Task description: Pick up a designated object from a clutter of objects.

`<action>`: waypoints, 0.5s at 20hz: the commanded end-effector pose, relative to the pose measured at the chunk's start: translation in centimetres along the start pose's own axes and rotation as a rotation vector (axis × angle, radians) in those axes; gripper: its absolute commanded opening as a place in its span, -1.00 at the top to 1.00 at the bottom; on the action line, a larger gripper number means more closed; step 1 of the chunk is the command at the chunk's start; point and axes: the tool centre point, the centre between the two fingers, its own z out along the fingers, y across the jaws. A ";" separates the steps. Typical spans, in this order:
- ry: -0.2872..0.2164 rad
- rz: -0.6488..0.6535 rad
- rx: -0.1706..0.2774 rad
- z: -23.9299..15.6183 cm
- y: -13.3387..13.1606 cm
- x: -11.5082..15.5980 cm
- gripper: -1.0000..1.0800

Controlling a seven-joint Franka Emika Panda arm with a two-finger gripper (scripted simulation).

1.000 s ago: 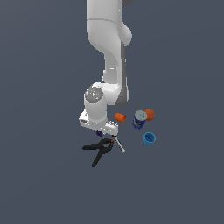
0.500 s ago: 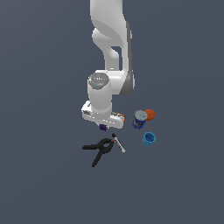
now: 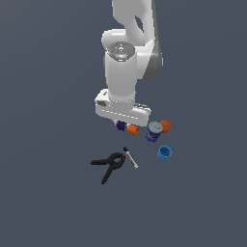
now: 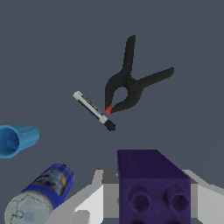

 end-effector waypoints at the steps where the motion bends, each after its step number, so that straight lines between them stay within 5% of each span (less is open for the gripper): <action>1: 0.000 0.000 -0.001 -2.7 -0.9 -0.5 1.00; 10: 0.000 0.000 -0.002 -11.6 -3.9 -1.9 1.00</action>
